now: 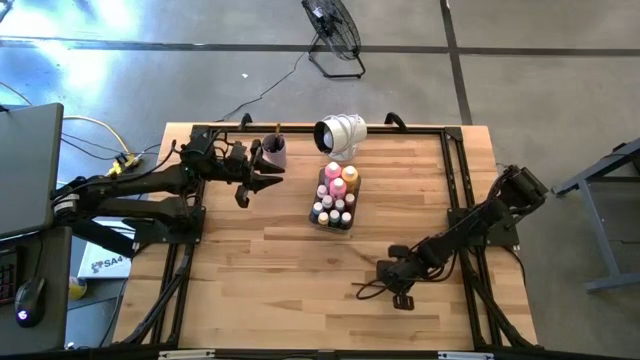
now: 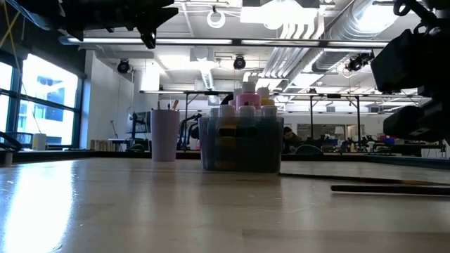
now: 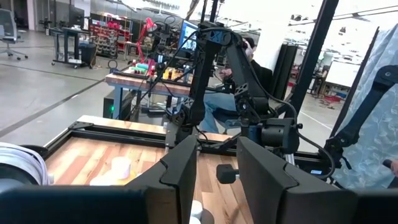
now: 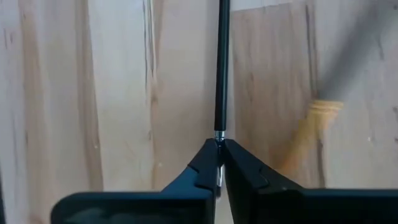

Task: Pick & Place Paint Supplies
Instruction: Put the silver paint brush into the violet cup

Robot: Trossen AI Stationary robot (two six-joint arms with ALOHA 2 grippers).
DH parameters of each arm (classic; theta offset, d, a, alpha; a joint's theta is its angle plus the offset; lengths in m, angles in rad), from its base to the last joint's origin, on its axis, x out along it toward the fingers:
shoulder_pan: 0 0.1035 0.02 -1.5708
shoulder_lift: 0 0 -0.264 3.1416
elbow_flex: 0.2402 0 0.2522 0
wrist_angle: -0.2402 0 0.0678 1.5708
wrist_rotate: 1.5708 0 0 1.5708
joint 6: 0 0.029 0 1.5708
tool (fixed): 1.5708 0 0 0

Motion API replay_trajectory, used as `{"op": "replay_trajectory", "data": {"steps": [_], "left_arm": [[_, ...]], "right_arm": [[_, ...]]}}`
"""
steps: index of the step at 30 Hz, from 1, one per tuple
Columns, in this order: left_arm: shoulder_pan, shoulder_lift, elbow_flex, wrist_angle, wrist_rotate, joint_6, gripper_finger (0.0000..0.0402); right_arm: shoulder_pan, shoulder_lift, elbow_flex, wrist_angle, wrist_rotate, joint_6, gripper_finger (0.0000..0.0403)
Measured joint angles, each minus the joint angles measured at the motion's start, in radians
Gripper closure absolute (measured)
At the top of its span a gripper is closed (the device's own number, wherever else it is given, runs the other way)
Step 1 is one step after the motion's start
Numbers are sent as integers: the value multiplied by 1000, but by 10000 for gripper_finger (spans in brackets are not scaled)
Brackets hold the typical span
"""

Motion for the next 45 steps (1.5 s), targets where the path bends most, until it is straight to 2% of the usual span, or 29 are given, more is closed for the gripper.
{"op": "replay_trajectory", "data": {"steps": [7, 11, 16, 25, 29, 33, 39, 45], "left_arm": [[0, 0, 0, 0, 1, 0, 290], [0, 0, 0, 0, 3, 0, 290], [0, 0, 0, -1, 3, 0, 290], [0, 0, 0, -9, 3, -55, 290], [0, 0, 0, -18, 5, -82, 290], [0, 0, 0, -23, 11, -82, 290], [0, 0, 0, -23, 11, -82, 290], [0, 0, 0, -23, 10, -82, 290]], "right_arm": [[3, -38, 15, -20, -30, 16, 398], [5, -82, 62, -94, -20, 16, 401], [22, -94, 169, -269, 47, 8, 401], [69, -98, 348, -395, 212, -32, 401], [70, -98, 333, -434, 197, 1, 401], [67, -95, 261, -440, 165, 134, 400], [66, -93, 126, -284, 72, 244, 397], [67, -61, 92, -165, 18, 278, 348]]}}
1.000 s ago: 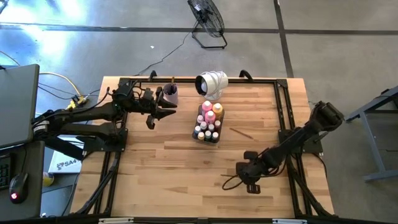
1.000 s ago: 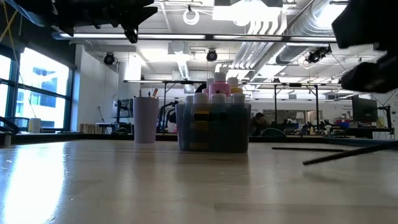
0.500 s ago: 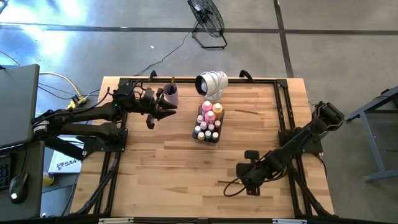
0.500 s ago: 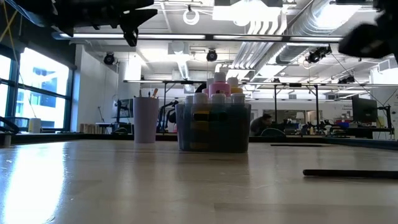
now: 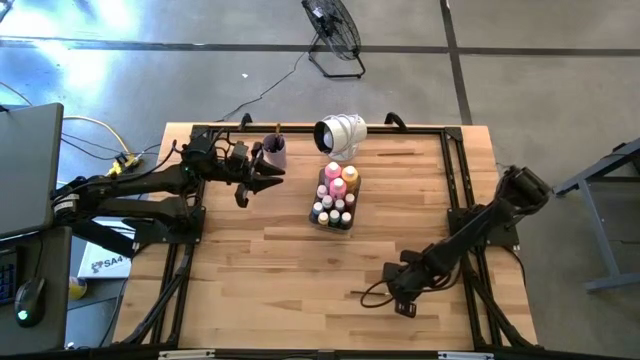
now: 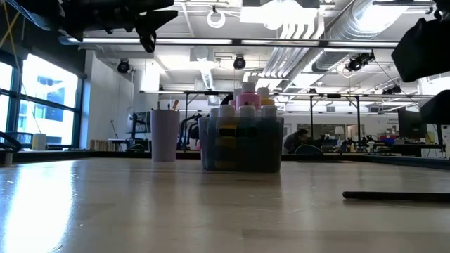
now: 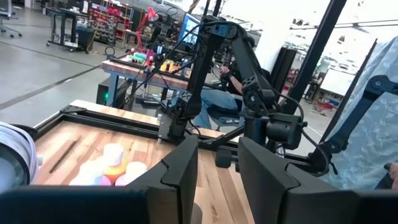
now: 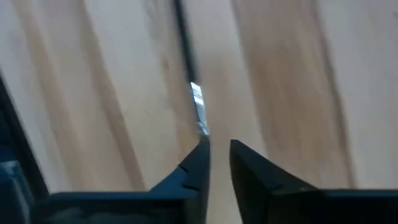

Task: Pick & Place Paint Supplies
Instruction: Put the silver paint brush into the violet cup

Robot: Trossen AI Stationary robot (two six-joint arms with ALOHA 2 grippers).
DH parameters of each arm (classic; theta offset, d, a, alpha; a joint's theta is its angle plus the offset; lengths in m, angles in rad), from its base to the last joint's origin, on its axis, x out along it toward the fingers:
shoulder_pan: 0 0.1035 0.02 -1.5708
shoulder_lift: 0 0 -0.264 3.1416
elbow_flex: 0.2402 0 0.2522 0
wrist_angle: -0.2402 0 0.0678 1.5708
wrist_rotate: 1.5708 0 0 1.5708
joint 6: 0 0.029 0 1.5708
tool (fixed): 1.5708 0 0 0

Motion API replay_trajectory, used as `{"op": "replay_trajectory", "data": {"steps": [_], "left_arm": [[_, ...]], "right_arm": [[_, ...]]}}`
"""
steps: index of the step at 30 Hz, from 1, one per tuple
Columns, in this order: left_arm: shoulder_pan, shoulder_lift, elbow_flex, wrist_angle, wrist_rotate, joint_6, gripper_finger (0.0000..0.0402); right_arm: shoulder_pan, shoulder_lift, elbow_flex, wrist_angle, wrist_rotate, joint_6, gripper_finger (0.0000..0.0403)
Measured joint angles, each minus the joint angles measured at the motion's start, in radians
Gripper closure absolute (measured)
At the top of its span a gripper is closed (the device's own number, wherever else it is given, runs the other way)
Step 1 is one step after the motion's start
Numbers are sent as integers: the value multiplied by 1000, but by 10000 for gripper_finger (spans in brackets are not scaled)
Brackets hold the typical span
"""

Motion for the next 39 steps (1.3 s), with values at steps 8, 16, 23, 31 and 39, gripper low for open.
{"op": "replay_trajectory", "data": {"steps": [8, 16, 23, 31, 39], "left_arm": [[0, 0, 0, -3, -4, 0, 290], [0, 0, 0, -31, -5, 1, 290], [0, 0, 0, -31, -6, 1, 290], [1, 0, 0, -30, -6, 4, 290], [1, 0, 0, -30, -6, 4, 290]], "right_arm": [[0, 50, 1, 49, 18, -27, 270], [10, 117, 8, 52, -7, -31, 278], [29, 118, 6, 63, -43, 12, 296], [47, 119, 6, 45, 4, 55, 298], [48, 119, 6, 20, 63, 86, 298]]}}
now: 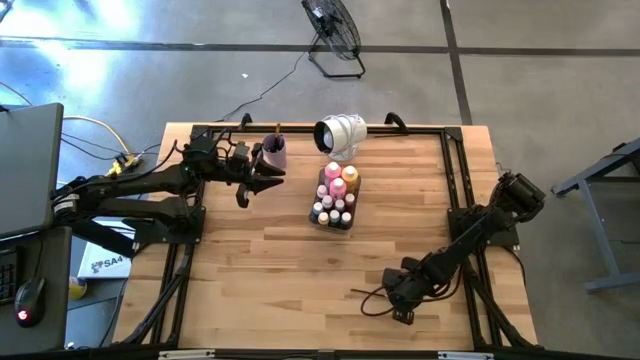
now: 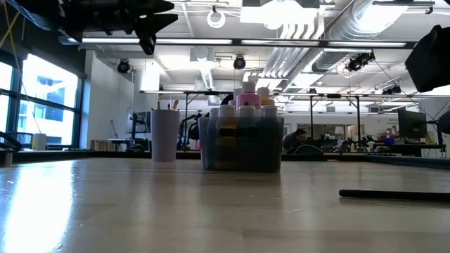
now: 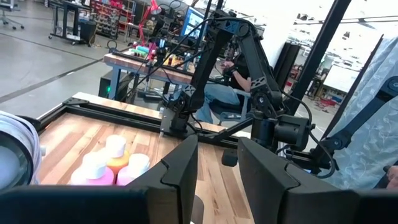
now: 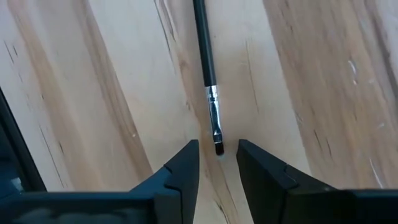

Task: Pick & Place Paint Supplies
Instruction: Put the silver paint brush into the violet cup

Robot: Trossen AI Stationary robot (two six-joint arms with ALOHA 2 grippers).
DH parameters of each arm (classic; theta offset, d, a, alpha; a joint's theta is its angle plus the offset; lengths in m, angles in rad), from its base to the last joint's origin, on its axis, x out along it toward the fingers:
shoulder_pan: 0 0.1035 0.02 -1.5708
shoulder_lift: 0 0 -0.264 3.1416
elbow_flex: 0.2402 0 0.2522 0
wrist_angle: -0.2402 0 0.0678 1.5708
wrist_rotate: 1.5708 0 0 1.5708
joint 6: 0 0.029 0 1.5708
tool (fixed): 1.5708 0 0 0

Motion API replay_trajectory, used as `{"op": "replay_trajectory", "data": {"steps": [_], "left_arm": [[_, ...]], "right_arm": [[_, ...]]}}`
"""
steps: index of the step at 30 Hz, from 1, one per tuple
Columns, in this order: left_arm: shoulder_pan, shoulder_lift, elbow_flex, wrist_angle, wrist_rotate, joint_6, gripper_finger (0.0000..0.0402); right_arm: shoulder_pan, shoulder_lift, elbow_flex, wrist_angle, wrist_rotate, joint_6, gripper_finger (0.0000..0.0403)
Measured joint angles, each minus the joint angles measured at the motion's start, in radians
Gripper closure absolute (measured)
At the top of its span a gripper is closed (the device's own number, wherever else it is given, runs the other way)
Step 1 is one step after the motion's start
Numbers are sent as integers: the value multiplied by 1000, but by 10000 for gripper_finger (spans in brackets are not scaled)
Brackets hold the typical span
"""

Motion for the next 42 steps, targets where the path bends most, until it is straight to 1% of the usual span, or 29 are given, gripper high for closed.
{"op": "replay_trajectory", "data": {"steps": [6, 8, 11, 15, 16, 24, 29, 33, 38, 42], "left_arm": [[0, 0, 0, 0, 0, 0, 290], [0, 0, 0, 0, 0, 0, 290], [0, 0, 0, 0, 0, 0, 290], [0, 0, 0, 0, 0, 0, 290], [0, 0, 0, 0, 0, 0, 290], [0, 0, 0, 0, 0, 0, 290], [0, 0, 0, 0, 0, 0, 290], [0, 0, 0, 0, 0, -1, 290], [0, 0, 0, -19, 2, -39, 290], [0, 0, 0, -66, 20, -52, 290]], "right_arm": [[1, 3, 0, -10, 37, 19, 298], [1, 3, 0, -16, 55, 17, 304], [0, 3, 0, -32, 76, 17, 330], [0, 3, 0, -46, 90, 15, 383], [-1, 3, 0, -48, 91, 14, 390], [-1, 1, 0, -48, 110, -10, 399], [-2, -30, 15, -55, 123, -42, 399], [-6, -64, 63, -156, 204, -87, 399], [-8, -71, 188, -383, 279, -117, 400], [-12, -71, 292, -458, 398, -170, 400]]}}
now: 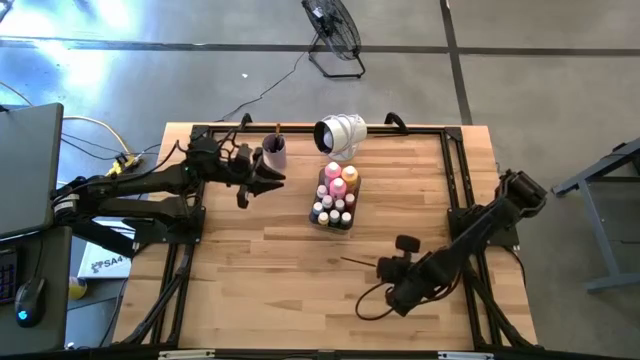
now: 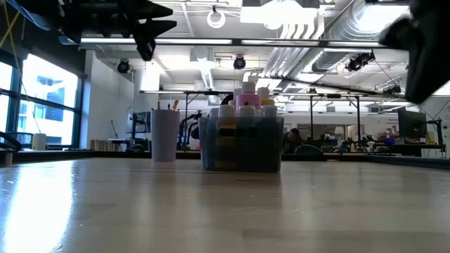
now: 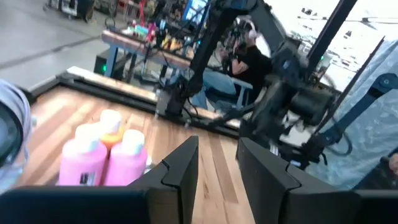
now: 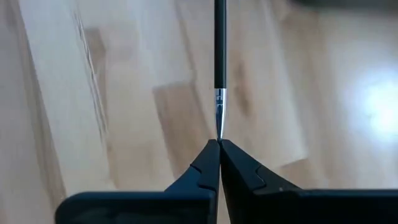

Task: Pick & Place Paint Supplies
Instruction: Put the silver paint brush into the violet cup

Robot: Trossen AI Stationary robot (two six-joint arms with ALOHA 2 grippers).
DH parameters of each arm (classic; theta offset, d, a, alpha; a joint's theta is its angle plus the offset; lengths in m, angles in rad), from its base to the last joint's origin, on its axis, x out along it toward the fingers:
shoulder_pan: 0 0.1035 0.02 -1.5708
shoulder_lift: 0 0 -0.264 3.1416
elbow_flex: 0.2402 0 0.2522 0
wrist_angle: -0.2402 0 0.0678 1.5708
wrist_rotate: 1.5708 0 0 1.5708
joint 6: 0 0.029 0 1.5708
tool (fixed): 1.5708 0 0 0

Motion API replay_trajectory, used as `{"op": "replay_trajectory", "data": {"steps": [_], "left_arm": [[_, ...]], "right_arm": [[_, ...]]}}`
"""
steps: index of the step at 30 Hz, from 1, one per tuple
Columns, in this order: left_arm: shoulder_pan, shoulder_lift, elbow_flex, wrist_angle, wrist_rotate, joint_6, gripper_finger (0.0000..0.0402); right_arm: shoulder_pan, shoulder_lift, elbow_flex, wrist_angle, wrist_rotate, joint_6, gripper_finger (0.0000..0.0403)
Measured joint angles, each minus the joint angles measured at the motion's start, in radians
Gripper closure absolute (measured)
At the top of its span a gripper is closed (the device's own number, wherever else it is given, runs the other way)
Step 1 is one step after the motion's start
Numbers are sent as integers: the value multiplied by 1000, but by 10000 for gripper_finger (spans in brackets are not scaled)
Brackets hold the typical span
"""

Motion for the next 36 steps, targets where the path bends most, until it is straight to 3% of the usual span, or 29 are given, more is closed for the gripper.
{"op": "replay_trajectory", "data": {"steps": [11, 16, 23, 28, 36], "left_arm": [[0, 0, 0, -73, 57, -30, 290], [0, 0, 0, -84, 152, -168, 290], [0, 0, 0, -90, 255, -410, 290], [-31, 0, 0, -132, 303, -533, 290], [-221, 0, 0, -168, 250, -626, 290]], "right_arm": [[-67, 75, 221, -179, 172, -197, 400], [-104, 138, 279, -206, 271, -352, 400], [-132, 228, 373, -195, 488, -609, 399], [-133, 264, 413, -68, 665, -850, 399], [-157, 262, 414, 381, 816, -1426, 399]]}}
